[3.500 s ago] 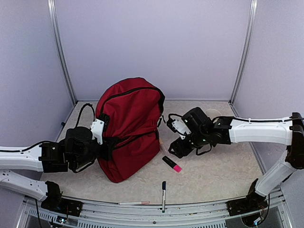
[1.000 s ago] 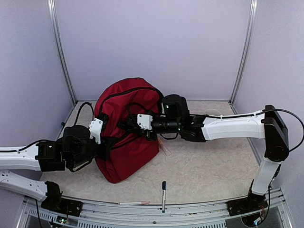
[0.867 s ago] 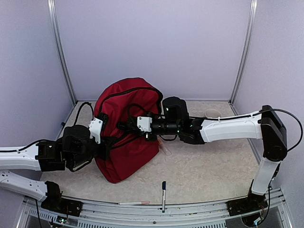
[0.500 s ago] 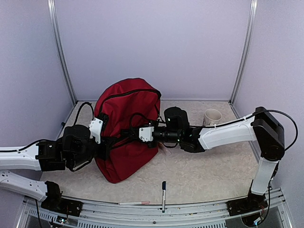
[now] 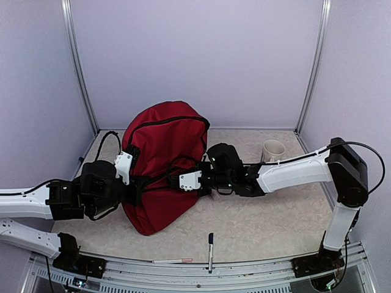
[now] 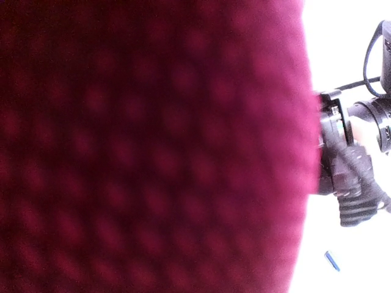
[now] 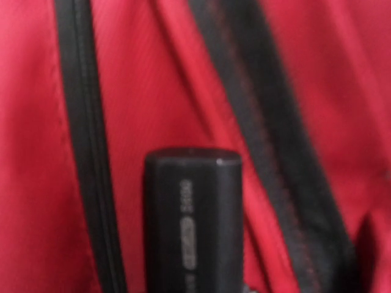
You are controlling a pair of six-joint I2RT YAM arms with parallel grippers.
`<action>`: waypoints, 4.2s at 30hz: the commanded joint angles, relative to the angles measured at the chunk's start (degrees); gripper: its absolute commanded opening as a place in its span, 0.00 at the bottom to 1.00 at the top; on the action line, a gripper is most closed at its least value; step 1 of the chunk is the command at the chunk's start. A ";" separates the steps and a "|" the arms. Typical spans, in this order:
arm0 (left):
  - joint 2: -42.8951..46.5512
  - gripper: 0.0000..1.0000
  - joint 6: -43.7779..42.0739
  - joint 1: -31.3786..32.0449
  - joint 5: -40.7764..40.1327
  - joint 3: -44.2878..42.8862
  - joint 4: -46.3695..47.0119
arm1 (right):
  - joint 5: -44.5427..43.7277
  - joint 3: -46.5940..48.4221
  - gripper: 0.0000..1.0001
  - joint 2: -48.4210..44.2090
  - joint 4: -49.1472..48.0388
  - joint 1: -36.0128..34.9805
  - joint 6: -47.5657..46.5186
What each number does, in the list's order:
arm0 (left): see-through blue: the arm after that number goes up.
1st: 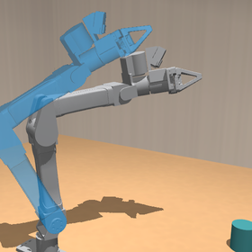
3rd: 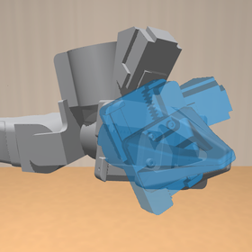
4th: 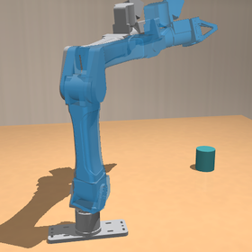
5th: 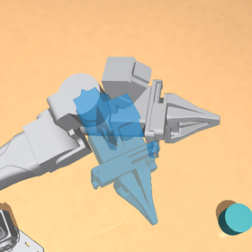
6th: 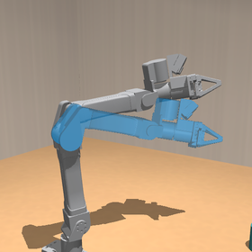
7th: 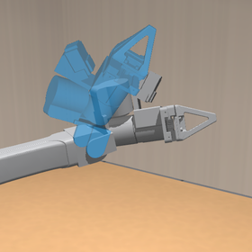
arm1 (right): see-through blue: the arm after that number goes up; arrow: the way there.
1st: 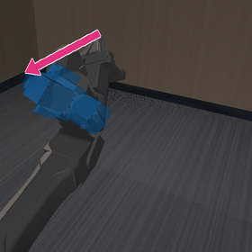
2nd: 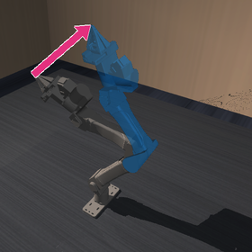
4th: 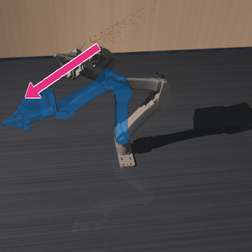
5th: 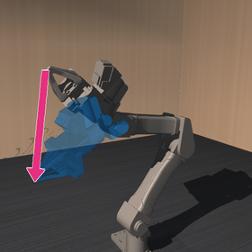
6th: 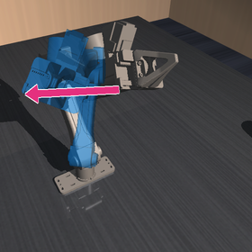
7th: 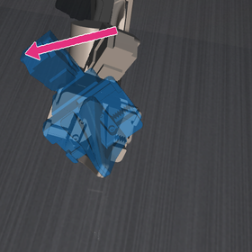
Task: Pack the student bag
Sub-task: Place the pen in the lower front pocket of the bag, then pick up the pen from the center of the board.
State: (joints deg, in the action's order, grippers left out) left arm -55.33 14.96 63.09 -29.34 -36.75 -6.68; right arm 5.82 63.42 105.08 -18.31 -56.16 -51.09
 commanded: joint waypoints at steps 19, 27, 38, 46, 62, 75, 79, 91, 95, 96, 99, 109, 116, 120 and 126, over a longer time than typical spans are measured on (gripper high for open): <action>-1.27 0.02 -2.11 3.25 7.07 -4.38 6.88 | -20.22 25.34 0.19 10.66 49.03 -4.53 -7.68; -0.21 0.03 -2.04 3.26 6.16 -3.59 6.69 | -11.20 21.76 0.34 6.10 47.13 -7.90 -7.26; -0.25 0.11 -2.19 3.22 6.59 -3.72 6.50 | -16.00 20.18 0.66 -0.31 38.56 -8.26 -4.69; -0.13 0.14 -2.43 3.21 6.05 -3.58 6.51 | -7.89 17.29 0.71 -8.19 34.54 -8.26 -2.45; 2.52 0.15 2.56 1.37 3.01 -1.69 6.04 | 4.62 10.30 0.51 -18.04 31.58 -4.26 21.41; 13.77 0.07 11.14 -5.94 2.78 5.62 9.15 | -5.53 -2.74 0.54 -16.88 24.88 11.34 55.83; 10.47 0.07 8.43 -3.08 1.29 3.50 6.90 | -7.26 0.23 0.63 -7.97 28.59 11.22 61.03; 9.69 0.07 8.49 -1.49 -2.30 2.92 5.94 | -11.36 10.37 0.75 8.33 31.40 8.69 64.57; 9.55 0.07 8.53 -1.48 -2.36 2.87 5.80 | -13.00 12.31 0.70 11.33 31.98 8.06 64.86; 9.48 0.07 8.59 -1.48 -2.38 2.90 5.75 | -13.77 12.82 0.68 12.10 32.53 7.80 64.84; 9.38 0.07 8.49 -1.50 -2.51 2.82 5.42 | -14.60 14.33 0.62 13.89 34.20 7.42 64.64; 9.45 0.07 8.32 -1.49 -2.81 2.65 5.01 | -16.64 12.93 0.24 12.39 35.27 6.95 64.43; 9.80 0.07 8.11 -1.57 -2.85 2.56 4.58 | -17.44 10.48 0.08 7.74 35.71 7.31 63.83; 9.82 0.07 8.07 -1.57 -2.90 2.72 4.57 | -18.08 7.84 0.05 2.51 36.05 7.87 62.39; 9.35 0.07 7.83 -1.57 -2.63 2.65 4.88 | -11.53 1.37 0.00 -11.69 28.29 8.21 55.43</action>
State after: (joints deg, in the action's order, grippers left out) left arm -46.98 23.49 61.28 -30.28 -31.86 -6.13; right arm -10.11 67.79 103.18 16.36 -48.21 9.91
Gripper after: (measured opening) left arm 0.148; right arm 0.245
